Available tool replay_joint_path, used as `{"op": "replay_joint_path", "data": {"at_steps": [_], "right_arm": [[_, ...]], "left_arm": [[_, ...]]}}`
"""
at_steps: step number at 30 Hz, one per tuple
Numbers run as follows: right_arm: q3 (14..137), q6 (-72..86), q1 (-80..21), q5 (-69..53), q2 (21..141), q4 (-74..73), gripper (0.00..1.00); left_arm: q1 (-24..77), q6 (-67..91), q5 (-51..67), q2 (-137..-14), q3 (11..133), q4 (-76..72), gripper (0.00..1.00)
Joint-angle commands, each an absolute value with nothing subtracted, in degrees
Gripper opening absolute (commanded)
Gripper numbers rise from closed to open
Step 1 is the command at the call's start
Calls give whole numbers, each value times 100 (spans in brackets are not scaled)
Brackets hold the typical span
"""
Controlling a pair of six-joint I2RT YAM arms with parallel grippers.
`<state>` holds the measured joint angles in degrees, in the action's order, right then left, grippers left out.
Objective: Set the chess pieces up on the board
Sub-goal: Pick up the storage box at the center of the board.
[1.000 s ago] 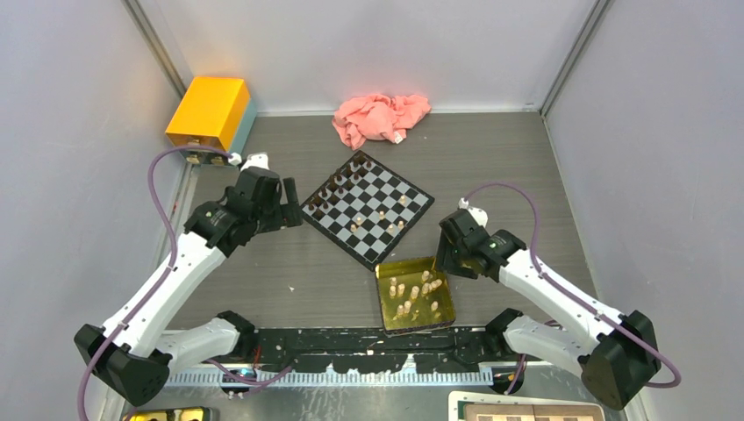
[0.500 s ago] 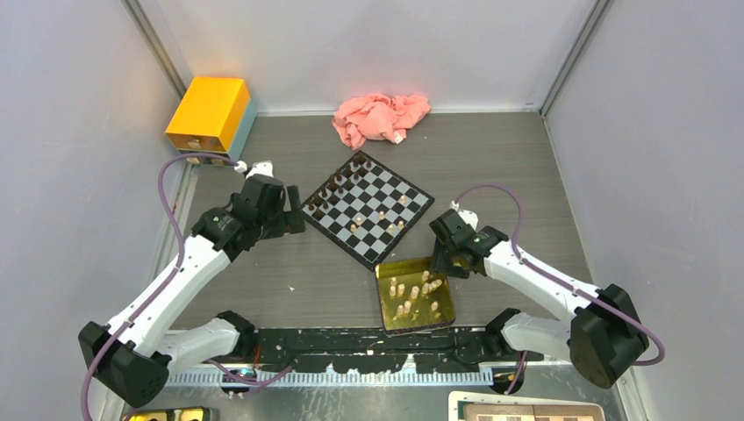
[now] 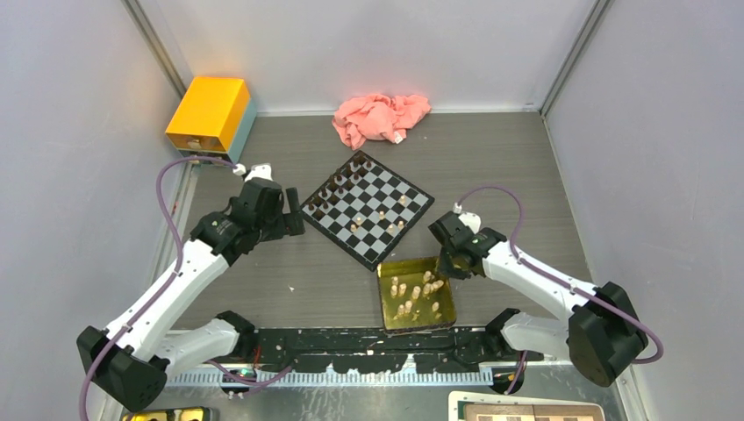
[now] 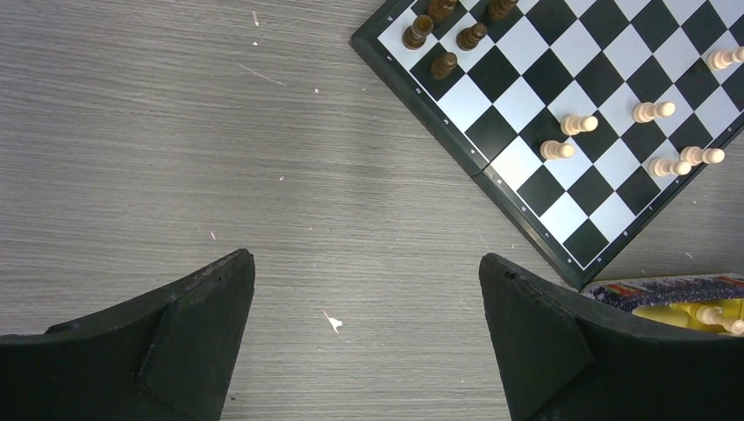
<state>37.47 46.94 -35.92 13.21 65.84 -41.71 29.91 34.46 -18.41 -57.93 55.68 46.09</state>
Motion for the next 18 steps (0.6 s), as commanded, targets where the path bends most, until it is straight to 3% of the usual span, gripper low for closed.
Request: {"op": "replay_joint_path", "data": {"at_steps": [1,10,18], "right_arm": [[3802,4887,-3613,1649,6326,-4407,23],[4045,5045,-3619,1786,5925,-4921,5],[4432,5228,-3617,1970,5521,-5635,1]], "left_arm": [[3015,3443,-1872,-5602,5643,4465,100],[3015,3486,-1899,-5474,5726,4681,100],[3015,3520,-1855,-5306,5802,4875,100]]}}
